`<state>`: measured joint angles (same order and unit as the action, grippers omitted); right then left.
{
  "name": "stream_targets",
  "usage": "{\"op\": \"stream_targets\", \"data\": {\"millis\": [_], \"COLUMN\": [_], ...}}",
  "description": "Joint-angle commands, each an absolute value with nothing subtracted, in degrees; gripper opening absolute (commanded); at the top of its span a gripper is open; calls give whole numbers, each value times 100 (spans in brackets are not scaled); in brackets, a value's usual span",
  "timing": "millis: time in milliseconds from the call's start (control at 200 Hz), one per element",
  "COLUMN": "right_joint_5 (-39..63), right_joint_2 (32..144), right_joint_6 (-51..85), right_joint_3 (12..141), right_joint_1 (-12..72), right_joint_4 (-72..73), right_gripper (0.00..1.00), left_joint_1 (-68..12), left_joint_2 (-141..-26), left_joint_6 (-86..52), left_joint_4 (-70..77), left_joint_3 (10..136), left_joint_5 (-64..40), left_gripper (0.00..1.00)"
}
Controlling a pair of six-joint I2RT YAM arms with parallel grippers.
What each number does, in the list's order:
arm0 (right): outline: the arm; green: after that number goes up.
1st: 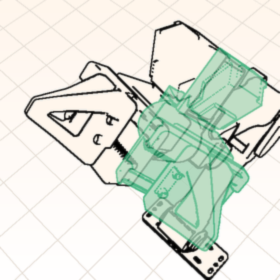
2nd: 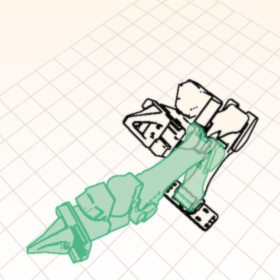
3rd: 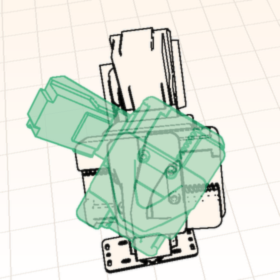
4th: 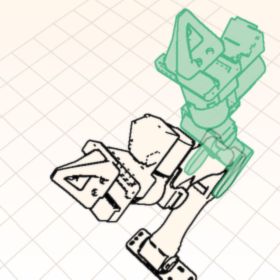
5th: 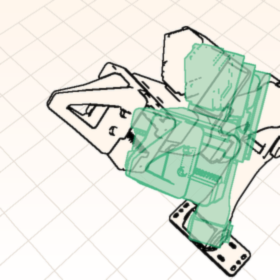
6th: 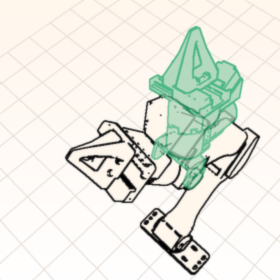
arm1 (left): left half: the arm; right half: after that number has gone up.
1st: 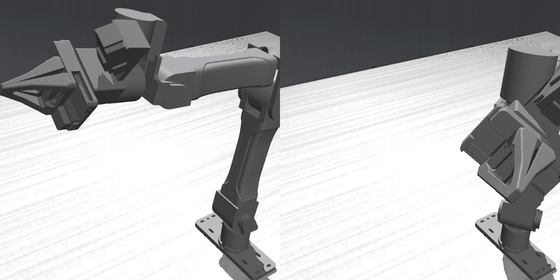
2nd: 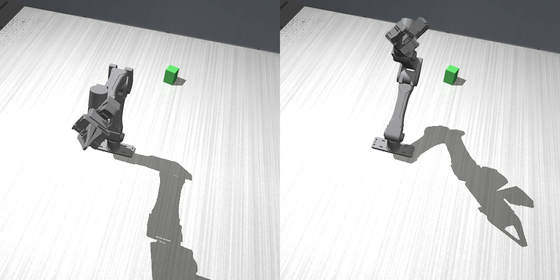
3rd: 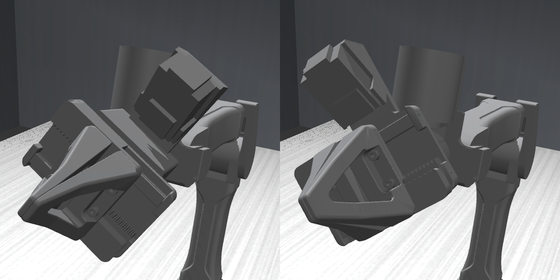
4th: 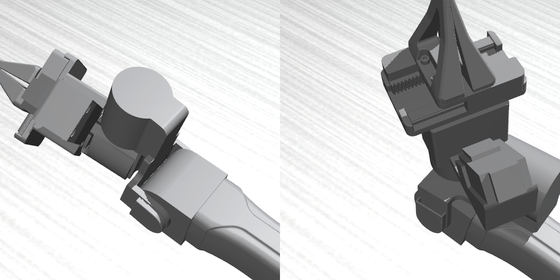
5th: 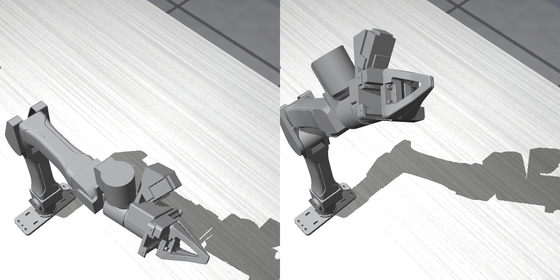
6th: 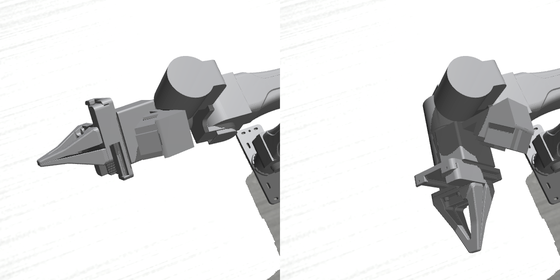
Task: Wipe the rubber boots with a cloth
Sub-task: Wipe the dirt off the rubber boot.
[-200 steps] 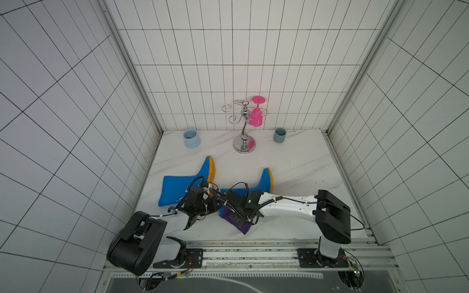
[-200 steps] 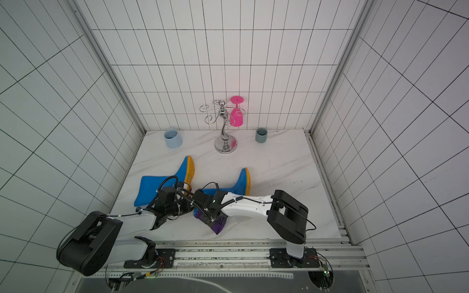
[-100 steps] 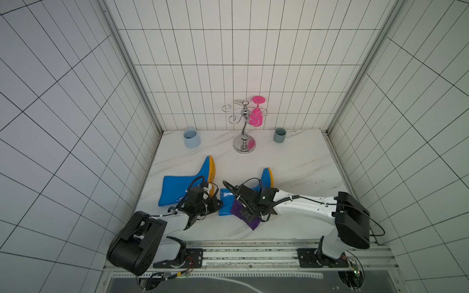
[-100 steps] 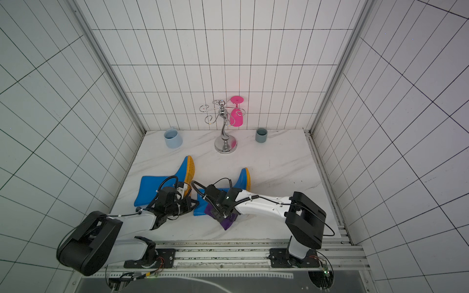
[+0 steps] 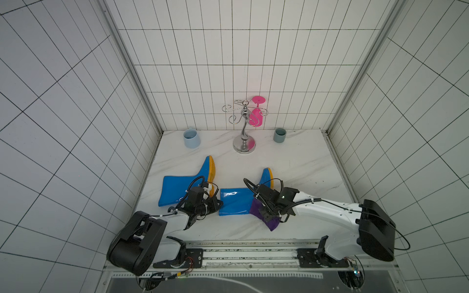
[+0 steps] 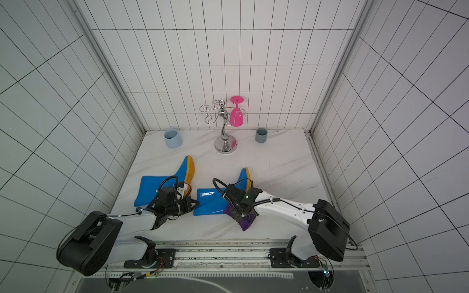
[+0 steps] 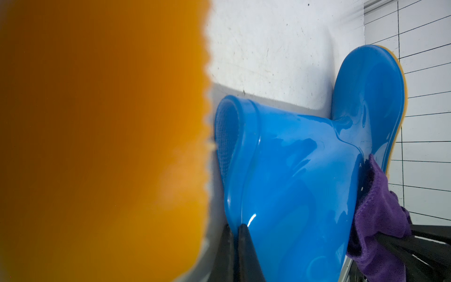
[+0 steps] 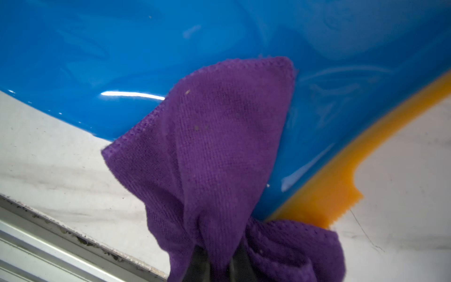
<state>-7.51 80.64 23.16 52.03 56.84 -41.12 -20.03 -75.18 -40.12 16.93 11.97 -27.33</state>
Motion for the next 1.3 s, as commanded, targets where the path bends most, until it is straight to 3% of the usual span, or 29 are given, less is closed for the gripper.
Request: {"op": "stream_targets", "data": {"millis": [0,305,665,1294], "right_joint_5": [-975,-1588,-1737,-2191], "right_joint_2": [7847,7830,8842,9444], "right_joint_6": [2530,2481,2330,1832], "right_joint_3": [4987,5792,5979,6619], "right_joint_1": [5567,5580,5713,5050], "right_joint_4": [-4408,-3951,-2951,-2951], "right_gripper": [0,0,0,0], "left_joint_1": [-2013,-2013,-2014,-2013], "left_joint_2": [-7601,-7560,-7570,-7544], "left_joint_6": [-4023,-4007,-3989,-3996], "left_joint_4": [1336,1336,1371,1388], "left_joint_3": [1052,1044,1033,1025], "left_joint_5": [-2889,-2896,-2936,-2944], "left_gripper": [0,0,0,0]}}
